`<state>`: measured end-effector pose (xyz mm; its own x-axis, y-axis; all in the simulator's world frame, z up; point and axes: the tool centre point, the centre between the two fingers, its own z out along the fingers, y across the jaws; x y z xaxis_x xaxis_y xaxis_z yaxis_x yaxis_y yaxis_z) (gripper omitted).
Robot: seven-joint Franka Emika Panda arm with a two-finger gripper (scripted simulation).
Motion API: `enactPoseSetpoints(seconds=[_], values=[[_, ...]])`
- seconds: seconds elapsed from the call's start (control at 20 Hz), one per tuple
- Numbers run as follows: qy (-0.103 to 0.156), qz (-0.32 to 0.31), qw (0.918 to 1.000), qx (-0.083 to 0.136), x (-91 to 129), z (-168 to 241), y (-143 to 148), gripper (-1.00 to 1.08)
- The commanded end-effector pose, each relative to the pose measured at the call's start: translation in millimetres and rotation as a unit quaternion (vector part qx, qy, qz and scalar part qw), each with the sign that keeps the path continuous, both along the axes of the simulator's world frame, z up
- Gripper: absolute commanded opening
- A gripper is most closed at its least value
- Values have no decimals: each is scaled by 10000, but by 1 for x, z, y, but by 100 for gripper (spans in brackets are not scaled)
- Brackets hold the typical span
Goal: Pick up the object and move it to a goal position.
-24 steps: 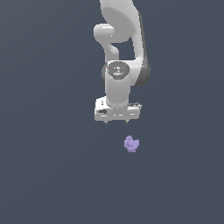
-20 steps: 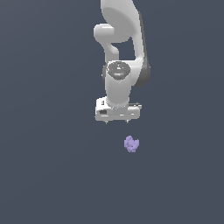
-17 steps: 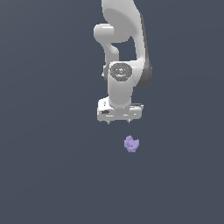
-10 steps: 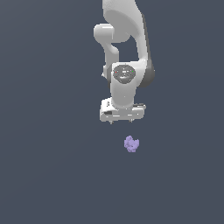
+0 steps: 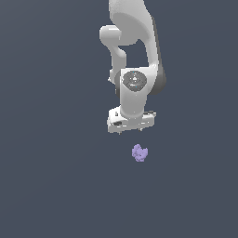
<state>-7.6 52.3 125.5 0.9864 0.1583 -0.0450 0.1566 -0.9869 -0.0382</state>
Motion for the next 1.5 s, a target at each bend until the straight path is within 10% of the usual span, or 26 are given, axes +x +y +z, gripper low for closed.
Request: enactPoseSetpoints(seconds=[0.0,0.5,1.45], values=[[-17,239,9997,-3,5,-1,3,100],[-121,1686,9856,-16,35,-7,20,100],[-282,3869,9217,-37,79,-17,45,100]])
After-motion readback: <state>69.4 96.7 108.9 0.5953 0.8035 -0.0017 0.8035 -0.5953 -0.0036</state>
